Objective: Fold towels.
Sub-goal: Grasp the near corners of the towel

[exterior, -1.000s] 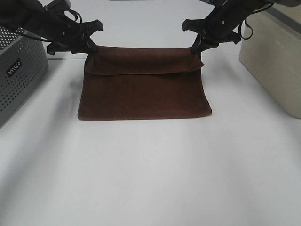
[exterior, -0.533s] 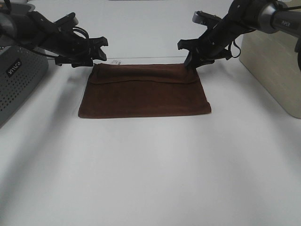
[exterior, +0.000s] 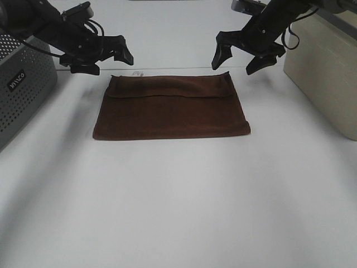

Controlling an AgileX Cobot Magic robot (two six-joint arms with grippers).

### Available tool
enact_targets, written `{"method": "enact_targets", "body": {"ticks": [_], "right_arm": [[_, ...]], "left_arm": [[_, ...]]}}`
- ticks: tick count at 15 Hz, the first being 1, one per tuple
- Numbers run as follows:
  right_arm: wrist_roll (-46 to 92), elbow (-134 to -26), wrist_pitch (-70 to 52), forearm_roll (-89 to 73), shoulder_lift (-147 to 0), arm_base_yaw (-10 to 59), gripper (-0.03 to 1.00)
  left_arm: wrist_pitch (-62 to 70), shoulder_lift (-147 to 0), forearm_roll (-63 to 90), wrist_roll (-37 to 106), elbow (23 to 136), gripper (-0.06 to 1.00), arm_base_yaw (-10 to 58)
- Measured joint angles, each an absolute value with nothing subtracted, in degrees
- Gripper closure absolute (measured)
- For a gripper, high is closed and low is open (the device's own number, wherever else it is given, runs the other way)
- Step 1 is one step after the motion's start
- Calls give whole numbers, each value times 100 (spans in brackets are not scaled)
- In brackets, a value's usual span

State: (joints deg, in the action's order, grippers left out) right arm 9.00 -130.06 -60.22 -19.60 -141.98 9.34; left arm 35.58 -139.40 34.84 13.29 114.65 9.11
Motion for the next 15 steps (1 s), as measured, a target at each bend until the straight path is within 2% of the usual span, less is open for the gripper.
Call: {"method": "enact_targets", "body": {"ticks": [3,6,11,15], "right_arm": [[722,-13006,-6864,-1954,-14055,934,8],[556,-12645,-6898,-1954,-13866,934,12],[670,-10474,-6641,-2160,-13126,934,18],[1289,-9866,-5901,-2618,-13075,934,19]], "left_arm": [[4435,-13751,2830,344,11362,0,911],[4790,-13327,2332,-86,10949,1,911],[4538,-12582,2217,-235,9099,16,911],[4194,-12622,2217,-223,8921,18,922]]}}
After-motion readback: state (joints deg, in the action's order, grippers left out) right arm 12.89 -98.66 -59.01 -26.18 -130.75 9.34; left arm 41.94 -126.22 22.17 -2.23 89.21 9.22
